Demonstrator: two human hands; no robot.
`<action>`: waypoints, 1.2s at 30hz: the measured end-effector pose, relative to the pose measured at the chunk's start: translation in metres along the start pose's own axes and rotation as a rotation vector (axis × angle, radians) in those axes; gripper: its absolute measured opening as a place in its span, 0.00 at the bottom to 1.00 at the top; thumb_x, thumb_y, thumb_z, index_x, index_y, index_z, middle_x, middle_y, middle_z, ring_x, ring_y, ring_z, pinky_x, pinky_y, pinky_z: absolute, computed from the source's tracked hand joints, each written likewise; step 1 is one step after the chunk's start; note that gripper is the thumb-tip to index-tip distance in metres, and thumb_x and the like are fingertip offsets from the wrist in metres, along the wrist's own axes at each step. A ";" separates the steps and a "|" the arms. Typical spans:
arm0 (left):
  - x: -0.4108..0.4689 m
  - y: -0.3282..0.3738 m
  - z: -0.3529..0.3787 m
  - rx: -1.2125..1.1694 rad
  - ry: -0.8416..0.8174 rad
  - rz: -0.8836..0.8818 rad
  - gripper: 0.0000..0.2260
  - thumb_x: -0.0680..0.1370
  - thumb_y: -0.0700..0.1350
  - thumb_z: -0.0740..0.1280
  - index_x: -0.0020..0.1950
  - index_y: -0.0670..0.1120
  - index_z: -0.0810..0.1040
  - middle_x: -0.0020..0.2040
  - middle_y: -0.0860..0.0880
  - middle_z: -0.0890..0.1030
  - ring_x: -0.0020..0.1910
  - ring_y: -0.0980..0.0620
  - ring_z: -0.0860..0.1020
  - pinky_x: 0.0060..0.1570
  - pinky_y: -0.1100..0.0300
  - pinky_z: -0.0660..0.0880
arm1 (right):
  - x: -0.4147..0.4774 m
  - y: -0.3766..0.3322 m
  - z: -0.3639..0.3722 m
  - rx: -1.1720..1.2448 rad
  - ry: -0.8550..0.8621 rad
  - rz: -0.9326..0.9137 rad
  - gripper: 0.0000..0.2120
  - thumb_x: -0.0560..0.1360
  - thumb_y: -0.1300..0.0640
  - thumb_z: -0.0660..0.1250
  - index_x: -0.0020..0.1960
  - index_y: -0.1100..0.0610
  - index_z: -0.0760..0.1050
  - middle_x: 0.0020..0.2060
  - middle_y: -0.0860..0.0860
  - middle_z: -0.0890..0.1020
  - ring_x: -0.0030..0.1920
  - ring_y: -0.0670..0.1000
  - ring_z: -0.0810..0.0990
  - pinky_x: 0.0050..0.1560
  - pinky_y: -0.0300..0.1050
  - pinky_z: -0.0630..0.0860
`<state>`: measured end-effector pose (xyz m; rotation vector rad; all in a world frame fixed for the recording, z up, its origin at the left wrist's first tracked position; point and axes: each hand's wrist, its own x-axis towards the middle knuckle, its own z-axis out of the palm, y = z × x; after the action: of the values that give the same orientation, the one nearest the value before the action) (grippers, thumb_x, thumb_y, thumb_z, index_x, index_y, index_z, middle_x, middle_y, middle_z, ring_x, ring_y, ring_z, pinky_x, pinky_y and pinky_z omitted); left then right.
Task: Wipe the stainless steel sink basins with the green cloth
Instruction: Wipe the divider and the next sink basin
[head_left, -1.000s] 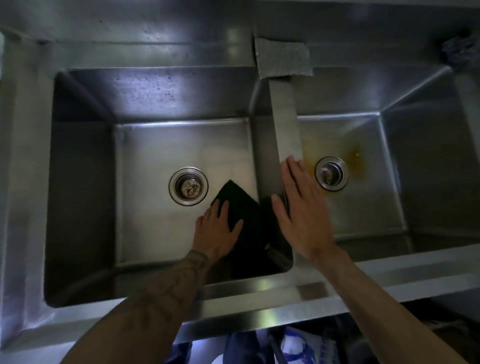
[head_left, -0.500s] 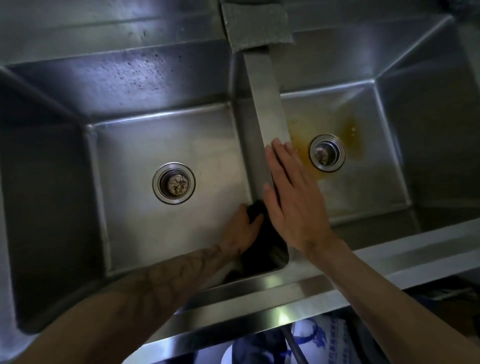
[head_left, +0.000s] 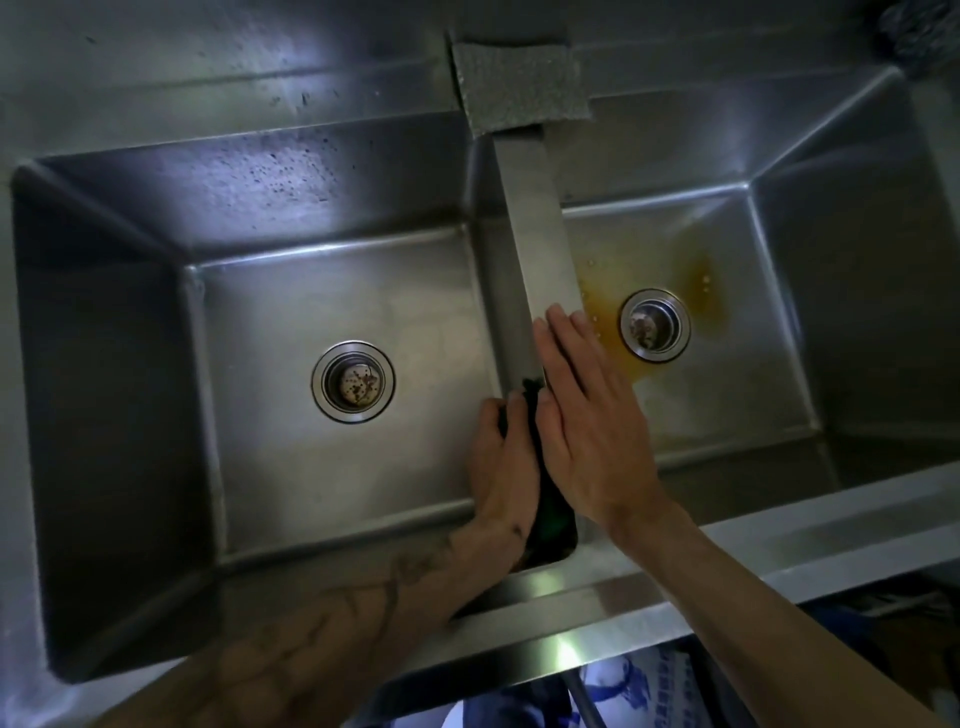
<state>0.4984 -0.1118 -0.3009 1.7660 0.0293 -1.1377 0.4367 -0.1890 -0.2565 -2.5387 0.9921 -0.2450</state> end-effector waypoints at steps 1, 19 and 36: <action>-0.001 0.002 0.000 0.002 0.009 0.046 0.13 0.87 0.58 0.60 0.50 0.54 0.77 0.46 0.53 0.84 0.44 0.55 0.82 0.43 0.62 0.76 | 0.000 0.000 0.000 -0.003 -0.004 0.007 0.27 0.86 0.51 0.48 0.84 0.59 0.58 0.84 0.54 0.58 0.85 0.51 0.51 0.82 0.59 0.58; 0.031 -0.005 0.009 0.280 0.026 0.133 0.14 0.88 0.56 0.58 0.65 0.49 0.75 0.58 0.45 0.78 0.56 0.45 0.79 0.57 0.51 0.76 | 0.000 0.000 0.001 0.041 0.027 0.003 0.26 0.87 0.50 0.48 0.83 0.58 0.59 0.83 0.54 0.60 0.84 0.51 0.53 0.80 0.62 0.63; 0.081 -0.002 0.004 0.355 -0.041 0.086 0.16 0.90 0.48 0.50 0.72 0.44 0.71 0.65 0.41 0.76 0.57 0.46 0.74 0.67 0.47 0.74 | 0.000 0.003 0.001 0.051 0.024 -0.013 0.26 0.86 0.54 0.51 0.83 0.59 0.59 0.83 0.54 0.59 0.84 0.52 0.54 0.83 0.51 0.57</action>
<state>0.5396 -0.1499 -0.3589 2.0312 -0.2869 -1.1682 0.4355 -0.1906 -0.2584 -2.5021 0.9659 -0.3008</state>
